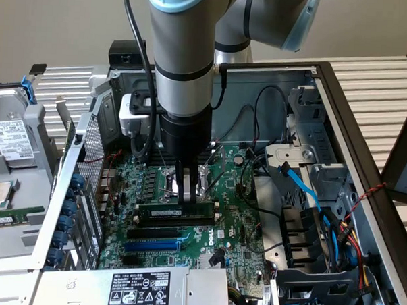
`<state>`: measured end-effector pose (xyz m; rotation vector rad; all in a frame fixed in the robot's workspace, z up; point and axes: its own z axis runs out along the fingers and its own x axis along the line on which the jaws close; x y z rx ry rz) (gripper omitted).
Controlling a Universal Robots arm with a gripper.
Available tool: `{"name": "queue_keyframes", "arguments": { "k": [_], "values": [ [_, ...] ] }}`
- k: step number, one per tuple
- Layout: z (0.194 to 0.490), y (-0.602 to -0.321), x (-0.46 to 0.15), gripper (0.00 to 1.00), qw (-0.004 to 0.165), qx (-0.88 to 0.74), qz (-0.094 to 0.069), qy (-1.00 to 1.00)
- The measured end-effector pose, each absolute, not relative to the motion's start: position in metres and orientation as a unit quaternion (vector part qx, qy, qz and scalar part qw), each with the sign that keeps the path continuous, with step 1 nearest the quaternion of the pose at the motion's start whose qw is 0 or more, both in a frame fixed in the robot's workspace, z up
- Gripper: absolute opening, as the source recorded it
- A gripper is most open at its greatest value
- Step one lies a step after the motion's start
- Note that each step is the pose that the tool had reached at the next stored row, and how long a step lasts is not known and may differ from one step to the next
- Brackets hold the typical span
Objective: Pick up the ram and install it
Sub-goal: 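Insert the ram into the slot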
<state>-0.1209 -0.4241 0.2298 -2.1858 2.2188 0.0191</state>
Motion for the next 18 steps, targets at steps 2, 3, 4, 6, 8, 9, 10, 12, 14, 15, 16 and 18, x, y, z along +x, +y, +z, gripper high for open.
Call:
{"name": "queue_keyframes", "arguments": {
  "k": [2,3,4,6,8,9,10,12,14,15,16,18],
  "values": [
    [0.2298,-0.4241,-0.1209,0.13,0.013,-0.702,0.006,0.712],
    [0.2298,-0.4241,-0.1209,0.13,0.013,-0.702,0.006,0.712],
    [0.2298,-0.4241,-0.1209,0.13,0.013,-0.702,0.006,0.712],
    [0.2298,-0.4241,-0.1210,0.13,0.013,-0.702,0.006,0.712],
    [0.2292,-0.4241,-0.1213,0.13,0.013,-0.702,0.006,0.712],
    [0.2289,-0.4241,-0.1214,0.13,0.013,-0.702,0.006,0.712],
    [0.2287,-0.4241,-0.1215,0.13,0.013,-0.702,0.006,0.712],
    [0.2285,-0.4241,-0.1216,0.13,0.013,-0.702,0.006,0.712],
    [0.2283,-0.4241,-0.1216,0.13,0.013,-0.702,0.006,0.712],
    [0.2282,-0.4241,-0.1216,0.13,0.013,-0.702,0.006,0.712],
    [0.2282,-0.4241,-0.1216,0.13,0.013,-0.702,0.006,0.712],
    [0.2280,-0.4241,-0.1216,0.13,0.013,-0.702,0.006,0.712]
  ]
}}
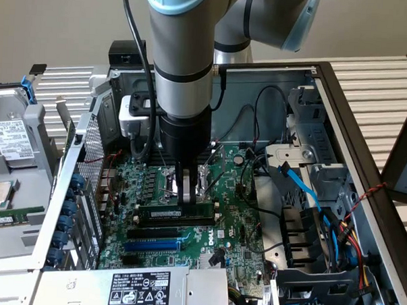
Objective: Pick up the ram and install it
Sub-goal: 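Insert the ram into the slot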
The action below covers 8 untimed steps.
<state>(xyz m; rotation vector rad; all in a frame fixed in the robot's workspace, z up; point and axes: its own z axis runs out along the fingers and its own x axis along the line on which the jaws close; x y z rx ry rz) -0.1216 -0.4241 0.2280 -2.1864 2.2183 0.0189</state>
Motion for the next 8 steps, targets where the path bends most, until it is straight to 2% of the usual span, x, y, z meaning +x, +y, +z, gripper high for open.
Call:
{"name": "queue_keyframes", "arguments": {
  "k": [8],
  "values": [
    [0.2282,-0.4237,-0.1215,0.13,0.013,-0.702,0.006,0.712]
  ]
}}
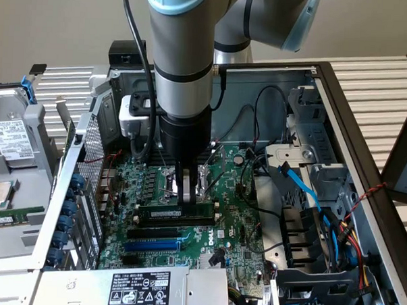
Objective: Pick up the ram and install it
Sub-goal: 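Insert the ram into the slot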
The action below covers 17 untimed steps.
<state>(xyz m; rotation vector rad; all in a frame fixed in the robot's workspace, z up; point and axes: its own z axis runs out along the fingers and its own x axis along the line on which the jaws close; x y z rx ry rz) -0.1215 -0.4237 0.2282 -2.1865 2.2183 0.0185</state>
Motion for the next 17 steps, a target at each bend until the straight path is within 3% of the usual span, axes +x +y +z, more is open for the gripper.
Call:
{"name": "queue_keyframes", "arguments": {
  "k": [17],
  "values": [
    [0.2303,-0.4236,-0.1216,0.13,0.017,-0.708,0.010,0.706]
  ]
}}
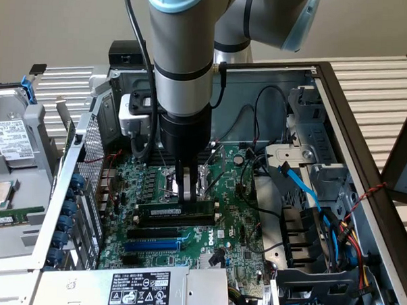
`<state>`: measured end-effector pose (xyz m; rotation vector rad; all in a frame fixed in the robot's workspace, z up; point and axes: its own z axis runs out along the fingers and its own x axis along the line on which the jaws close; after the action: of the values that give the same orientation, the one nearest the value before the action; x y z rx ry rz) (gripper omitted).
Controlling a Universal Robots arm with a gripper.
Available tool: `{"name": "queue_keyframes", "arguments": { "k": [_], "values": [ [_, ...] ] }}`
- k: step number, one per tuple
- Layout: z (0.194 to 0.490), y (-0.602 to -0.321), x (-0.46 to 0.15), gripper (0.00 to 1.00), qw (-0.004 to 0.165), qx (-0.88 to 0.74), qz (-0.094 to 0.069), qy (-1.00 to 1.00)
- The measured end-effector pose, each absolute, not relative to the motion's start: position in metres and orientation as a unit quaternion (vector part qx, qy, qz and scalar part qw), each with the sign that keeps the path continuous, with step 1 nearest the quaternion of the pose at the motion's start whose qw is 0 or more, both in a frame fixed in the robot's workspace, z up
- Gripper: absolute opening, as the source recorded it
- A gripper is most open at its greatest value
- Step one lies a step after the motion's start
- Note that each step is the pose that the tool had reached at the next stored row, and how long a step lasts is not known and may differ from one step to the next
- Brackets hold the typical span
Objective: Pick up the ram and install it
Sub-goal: 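Insert the ram into the slot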
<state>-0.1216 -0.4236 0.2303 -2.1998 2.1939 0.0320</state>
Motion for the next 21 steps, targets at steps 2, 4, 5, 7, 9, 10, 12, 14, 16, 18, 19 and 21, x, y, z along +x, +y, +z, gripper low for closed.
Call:
{"name": "queue_keyframes", "arguments": {
  "k": [2,4,5,7,9,10,12,14,16,18,19,21],
  "values": [
    [0.2302,-0.4237,-0.1216,0.13,0.018,-0.708,0.011,0.706],
    [0.2303,-0.4237,-0.1216,0.13,0.018,-0.708,0.011,0.706],
    [0.2302,-0.4237,-0.1216,0.13,0.018,-0.708,0.011,0.706],
    [0.2303,-0.4238,-0.1216,0.13,0.017,-0.708,0.011,0.706],
    [0.2303,-0.4242,-0.1215,0.13,0.016,-0.708,0.013,0.706],
    [0.2303,-0.4245,-0.1214,0.13,0.015,-0.708,0.014,0.706],
    [0.2303,-0.4248,-0.1213,0.13,0.014,-0.708,0.014,0.706],
    [0.2304,-0.4254,-0.1212,0.13,0.014,-0.708,0.014,0.706],
    [0.2317,-0.4264,-0.1210,0.13,0.015,-0.708,0.015,0.706],
    [0.2332,-0.4274,-0.1210,0.13,0.016,-0.708,0.016,0.706],
    [0.2332,-0.4277,-0.1210,0.13,0.016,-0.708,0.016,0.706],
    [0.2332,-0.4276,-0.1210,0.13,0.016,-0.708,0.016,0.706]
  ]
}}
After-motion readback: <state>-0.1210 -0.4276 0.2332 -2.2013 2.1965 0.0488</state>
